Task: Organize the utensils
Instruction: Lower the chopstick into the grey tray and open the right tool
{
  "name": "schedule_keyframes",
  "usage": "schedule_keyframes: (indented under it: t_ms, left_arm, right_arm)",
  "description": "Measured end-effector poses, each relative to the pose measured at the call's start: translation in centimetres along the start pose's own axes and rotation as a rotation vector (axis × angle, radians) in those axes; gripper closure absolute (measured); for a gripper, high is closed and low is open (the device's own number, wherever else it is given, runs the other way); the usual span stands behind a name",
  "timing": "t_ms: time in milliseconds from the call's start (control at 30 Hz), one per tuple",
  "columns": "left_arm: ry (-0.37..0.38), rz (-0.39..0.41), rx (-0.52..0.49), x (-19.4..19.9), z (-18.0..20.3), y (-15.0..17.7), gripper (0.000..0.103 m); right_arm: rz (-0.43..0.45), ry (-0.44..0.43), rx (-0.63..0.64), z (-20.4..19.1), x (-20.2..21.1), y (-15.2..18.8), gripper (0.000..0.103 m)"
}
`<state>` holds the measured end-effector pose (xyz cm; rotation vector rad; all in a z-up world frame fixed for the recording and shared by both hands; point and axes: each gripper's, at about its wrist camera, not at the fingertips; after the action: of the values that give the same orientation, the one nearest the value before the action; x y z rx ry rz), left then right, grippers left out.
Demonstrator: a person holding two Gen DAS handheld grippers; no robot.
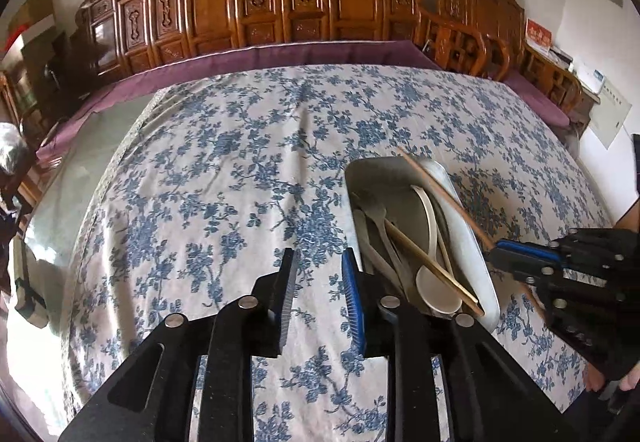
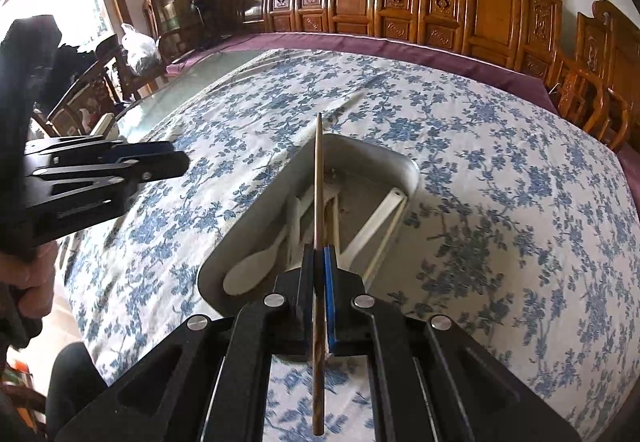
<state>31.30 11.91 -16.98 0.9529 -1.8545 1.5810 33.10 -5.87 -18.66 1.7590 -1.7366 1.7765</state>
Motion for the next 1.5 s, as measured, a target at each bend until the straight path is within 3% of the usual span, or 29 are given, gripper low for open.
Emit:
schedule_keyframes:
  t_ms: [500,667,1067,1200,1500]
  left_arm:
    - [0.010,0.013,0.033,0.5,-2.4,0.8,0.073]
    - [0.009,0.020,0.031,0.6,-2.4,0.9,0.062]
    - [0.008,0.015,0.023,0.4,-1.7,0.7,0.062]
    - [0.007,0.013,0.021,0.3,-1.7,0.7,0.062]
    - [0.009,0.004,0.019,-0.1,-1.4,1.0,0.061]
  right_arm:
    - [0.028,0.066,-0.061,0.8,-5.1,-1.9,0.097]
    - [0.037,0.084,-0.067,1.5,-5.7,-1.1,0.097]
    - [0.024,0.017,-0.126,1.5,-6.6,-0.1,0.097]
    - [-0.003,0.061,-0.109,1.3,-7.0,-0.1,0.097]
    - [-0.007,0.073,-0.160,2.8,-6.9,-0.1,0.096]
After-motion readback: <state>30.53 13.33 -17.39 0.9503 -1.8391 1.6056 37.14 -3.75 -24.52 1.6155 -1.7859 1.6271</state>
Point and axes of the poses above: each gripper's, at about its wrist camera, not at the fingertips, and x roughly against the way its jaws point, z to its right, y to its underside, and after that the axes turned 14 degrees about -y, right-handed
